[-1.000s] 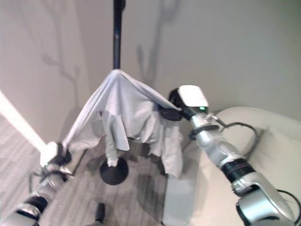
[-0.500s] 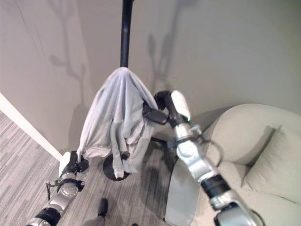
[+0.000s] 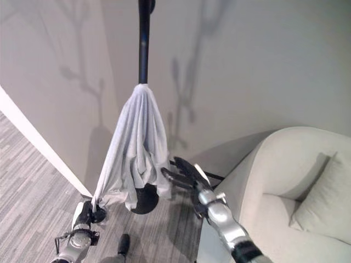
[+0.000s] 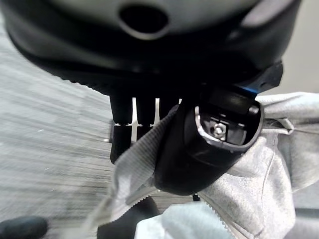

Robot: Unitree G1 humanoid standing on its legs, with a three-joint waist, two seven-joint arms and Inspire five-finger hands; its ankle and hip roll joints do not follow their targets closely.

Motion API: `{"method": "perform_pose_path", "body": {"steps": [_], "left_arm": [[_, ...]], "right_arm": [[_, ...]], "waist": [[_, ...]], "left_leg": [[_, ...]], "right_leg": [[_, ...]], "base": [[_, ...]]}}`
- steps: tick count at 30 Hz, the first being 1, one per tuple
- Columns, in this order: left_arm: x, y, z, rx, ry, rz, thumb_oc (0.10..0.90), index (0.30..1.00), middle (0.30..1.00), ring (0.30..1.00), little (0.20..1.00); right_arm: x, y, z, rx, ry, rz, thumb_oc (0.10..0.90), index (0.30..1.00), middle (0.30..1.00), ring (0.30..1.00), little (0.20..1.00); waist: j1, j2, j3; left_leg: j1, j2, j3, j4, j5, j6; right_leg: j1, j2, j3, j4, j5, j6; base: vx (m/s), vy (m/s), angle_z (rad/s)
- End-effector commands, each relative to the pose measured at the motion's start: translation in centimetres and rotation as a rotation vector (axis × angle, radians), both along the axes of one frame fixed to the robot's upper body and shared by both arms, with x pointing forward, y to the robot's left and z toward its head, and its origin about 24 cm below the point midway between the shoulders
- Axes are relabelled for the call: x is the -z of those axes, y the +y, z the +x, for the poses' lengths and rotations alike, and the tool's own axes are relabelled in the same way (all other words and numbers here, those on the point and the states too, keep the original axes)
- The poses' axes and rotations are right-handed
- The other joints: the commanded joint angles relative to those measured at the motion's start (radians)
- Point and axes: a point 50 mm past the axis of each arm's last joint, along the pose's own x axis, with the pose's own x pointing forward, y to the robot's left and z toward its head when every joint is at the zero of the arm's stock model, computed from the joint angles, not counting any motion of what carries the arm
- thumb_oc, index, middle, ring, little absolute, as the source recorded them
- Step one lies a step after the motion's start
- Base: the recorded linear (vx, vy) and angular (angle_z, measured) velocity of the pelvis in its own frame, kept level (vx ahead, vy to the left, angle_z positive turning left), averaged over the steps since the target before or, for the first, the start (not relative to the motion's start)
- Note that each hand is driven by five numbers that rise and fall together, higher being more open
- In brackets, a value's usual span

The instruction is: Hang the clothes on the sofa on the clothes rack.

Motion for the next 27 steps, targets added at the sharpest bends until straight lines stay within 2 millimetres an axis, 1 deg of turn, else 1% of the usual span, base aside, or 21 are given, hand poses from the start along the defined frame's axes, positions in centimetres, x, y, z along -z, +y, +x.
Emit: {"method": "perform_pose_path", "body": {"steps": [1,2,3,4,5,6,9,12,13,14,15,16,17,20,21,22,23,24,25,26,27], "left_arm": [[0.0,0.9,0.5,-0.057,-0.003,-0.016,0.400,0.300,0.300,0.300,0.300],[0.3,0.8,0.2,-0.068,0.008,-0.033,0.400,0.300,0.300,0.300,0.300],[0.5,0.6,0.0,-0.073,0.016,-0.060,0.400,0.300,0.300,0.300,0.300],[0.7,0.4,-0.3,-0.099,0.021,-0.101,0.411,0.316,0.316,0.316,0.316],[0.8,0.0,-0.4,-0.126,0.012,-0.163,0.660,0.691,0.691,0.691,0.691],[1.0,-0.4,-0.6,-0.168,-0.003,-0.236,0.800,0.900,0.900,0.900,0.900],[1.5,-0.8,-1.4,-0.272,-0.013,-0.385,0.800,0.900,0.900,0.900,0.900],[2.4,-0.7,-2.7,-0.421,0.012,-0.554,0.800,0.900,0.900,0.900,0.900],[1.4,-0.4,-1.1,-0.447,-0.097,-0.596,0.800,0.900,0.900,0.900,0.900],[0.7,-0.3,-0.4,-0.438,-0.150,-0.605,0.800,0.900,0.900,0.900,0.900],[0.0,-0.3,0.5,-0.429,-0.219,-0.634,0.800,0.900,0.900,0.900,0.900],[-0.6,0.0,1.1,-0.455,-0.279,-0.670,0.800,0.900,0.900,0.900,0.900],[-1.6,0.4,1.6,-0.476,-0.367,-0.712,0.800,0.900,0.900,0.900,0.900],[-2.8,0.5,2.2,-0.473,-0.447,-0.728,0.800,0.900,0.900,0.900,0.900],[-2.8,0.5,2.2,-0.473,-0.447,-0.728,0.800,0.900,0.900,0.900,0.900],[-3.8,0.7,2.5,-0.427,-0.495,-0.723,0.800,0.900,0.900,0.900,0.900],[-4.2,0.9,2.4,-0.397,-0.509,-0.707,0.800,0.900,0.900,0.900,0.900],[-4.3,1.2,2.1,-0.384,-0.509,-0.686,0.800,0.900,0.900,0.900,0.900],[-4.3,1.2,2.1,-0.383,-0.509,-0.685,0.800,0.900,0.900,0.900,0.900],[-3.5,1.6,1.3,-0.416,-0.471,-0.680,0.800,0.900,0.900,0.900,0.900],[-3.5,1.6,1.3,-0.416,-0.471,-0.680,0.800,0.900,0.900,0.900,0.900]], "right_arm": [[-3.1,-0.4,2.1,0.111,-0.189,0.355,0.800,0.900,0.900,0.900,0.900],[-2.1,-0.4,1.8,0.167,-0.160,0.512,0.800,0.900,0.900,0.900,0.900],[-1.2,-0.3,1.4,0.218,-0.134,0.610,0.800,0.900,0.900,0.900,0.900],[-0.2,-0.2,1.0,0.296,-0.115,0.731,0.800,0.900,0.900,0.900,0.900],[1.0,0.0,0.3,0.378,-0.089,0.835,0.800,0.900,0.900,0.900,0.900],[2.4,0.2,-0.6,0.460,-0.048,0.907,0.800,0.900,0.900,0.900,0.900],[5.6,0.4,-3.0,0.649,0.063,0.953,0.800,0.900,0.900,0.900,0.900],[8.4,0.9,-5.5,0.756,0.230,0.926,0.800,0.900,0.900,0.900,0.900],[9.6,1.5,-6.5,0.787,0.319,0.890,0.800,0.900,0.900,0.900,0.900],[9.9,1.5,-6.9,0.792,0.347,0.880,0.800,0.900,0.900,0.900,0.900],[10.8,1.5,-8.3,0.803,0.416,0.848,0.800,0.900,0.900,0.900,0.900],[11.2,1.5,-8.9,0.812,0.448,0.835,0.800,0.900,0.900,0.900,0.900],[11.7,1.3,-10.0,0.843,0.488,0.819,0.800,0.900,0.900,0.900,0.900],[12.2,0.4,-11.0,0.894,0.523,0.773,0.800,0.900,0.900,0.900,0.900],[12.2,0.4,-11.0,0.895,0.523,0.773,0.800,0.900,0.900,0.900,0.900],[12.3,0.0,-11.4,0.915,0.539,0.748,0.800,0.900,0.900,0.900,0.900],[12.5,-0.2,-11.8,0.931,0.552,0.739,0.800,0.900,0.900,0.900,0.900],[12.7,-0.5,-12.4,0.946,0.572,0.717,0.800,0.900,0.900,0.900,0.900],[12.7,-0.5,-12.4,0.946,0.573,0.717,0.800,0.900,0.900,0.900,0.900],[13.0,-0.9,-13.5,0.970,0.623,0.675,0.800,0.900,0.900,0.900,0.900],[13.0,-0.9,-13.4,0.970,0.623,0.675,0.800,0.900,0.900,0.900,0.900]], "waist": [[0.028,-0.007,-0.060],[0.028,-0.004,-0.062],[0.028,-0.001,-0.064],[0.027,0.003,-0.066],[0.026,0.007,-0.069],[0.025,0.010,-0.072],[0.021,0.018,-0.078],[0.016,0.029,-0.083],[0.021,0.033,-0.082],[0.025,0.032,-0.081],[0.031,0.030,-0.080],[0.035,0.029,-0.078],[0.044,0.028,-0.076],[0.055,0.032,-0.074],[0.055,0.032,-0.074],[0.063,0.037,-0.069],[0.068,0.039,-0.068],[0.074,0.041,-0.067],[0.074,0.041,-0.067],[0.081,0.043,-0.066],[0.080,0.044,-0.065]], "left_leg": [[0.103,0.063,-0.005,0.007,-0.156,-0.051],[0.105,0.062,-0.003,0.007,-0.158,-0.050],[0.107,0.061,-0.002,0.007,-0.159,-0.049],[0.108,0.060,-0.002,0.007,-0.161,-0.049],[0.110,0.059,-0.002,0.007,-0.163,-0.048],[0.113,0.058,-0.003,0.007,-0.166,-0.048],[0.116,0.057,-0.005,0.007,-0.169,-0.048],[0.119,0.056,-0.006,0.007,-0.171,-0.049],[0.116,0.055,-0.016,0.007,-0.168,-0.050],[0.114,0.055,-0.021,0.007,-0.167,-0.050],[0.109,0.053,-0.035,0.007,-0.163,-0.053],[0.107,0.051,-0.042,0.007,-0.161,-0.053],[0.104,0.049,-0.053,0.007,-0.158,-0.054],[0.101,0.046,-0.066,0.007,-0.155,-0.054],[0.101,0.046,-0.067,0.007,-0.155,-0.054],[0.097,0.044,-0.076,0.007,-0.151,-0.055],[0.094,0.043,-0.082,0.007,-0.149,-0.055],[0.092,0.042,-0.087,0.007,-0.147,-0.055],[0.092,0.041,-0.087,0.007,-0.147,-0.055],[0.089,0.040,-0.094,0.007,-0.144,-0.056],[0.089,0.040,-0.095,0.007,-0.144,-0.056]], "right_leg": [[-0.103,-0.042,-0.036,0.033,0.016,0.061],[-0.100,-0.043,-0.035,0.034,0.016,0.062],[-0.099,-0.044,-0.036,0.034,0.015,0.062],[-0.097,-0.045,-0.037,0.034,0.014,0.063],[-0.095,-0.046,-0.038,0.034,0.013,0.064],[-0.093,-0.047,-0.039,0.034,0.011,0.063],[-0.088,-0.049,-0.040,0.035,0.007,0.063],[-0.083,-0.049,-0.039,0.032,0.004,0.060],[-0.082,-0.047,-0.039,0.033,0.001,0.054],[-0.081,-0.047,-0.042,0.033,-0.001,0.052],[-0.077,-0.045,-0.050,0.031,-0.005,0.048],[-0.076,-0.044,-0.053,0.031,-0.006,0.046],[-0.071,-0.043,-0.059,0.028,-0.009,0.044],[-0.064,-0.042,-0.069,0.021,-0.011,0.042],[-0.063,-0.042,-0.069,0.021,-0.011,0.042],[-0.062,-0.041,-0.077,0.020,-0.012,0.040],[-0.062,-0.040,-0.082,0.021,-0.013,0.039],[-0.060,-0.040,-0.087,0.021,-0.014,0.037],[-0.060,-0.040,-0.087,0.021,-0.014,0.037],[-0.056,-0.040,-0.094,0.017,-0.015,0.035],[-0.056,-0.040,-0.094,0.017,-0.015,0.035]], "base": [[0.01,0.024,-0.06],[0.01,0.032,-0.04],[0.02,0.030,-0.05],[0.00,0.000,0.00],[0.03,0.027,0.00],[0.03,0.023,0.02],[0.00,0.000,0.00],[0.00,0.000,0.00],[0.00,0.000,0.00],[-0.01,-0.011,0.05],[-0.01,-0.028,0.11],[0.00,-0.040,0.38],[0.01,-0.034,0.39],[0.01,-0.020,0.21],[0.00,-0.010,0.21],[0.00,-0.011,0.20],[-0.01,-0.013,0.12],[0.00,-0.007,0.05],[0.00,-0.008,0.11],[0.00,-0.006,0.22],[0.01,-0.015,0.25]]}}
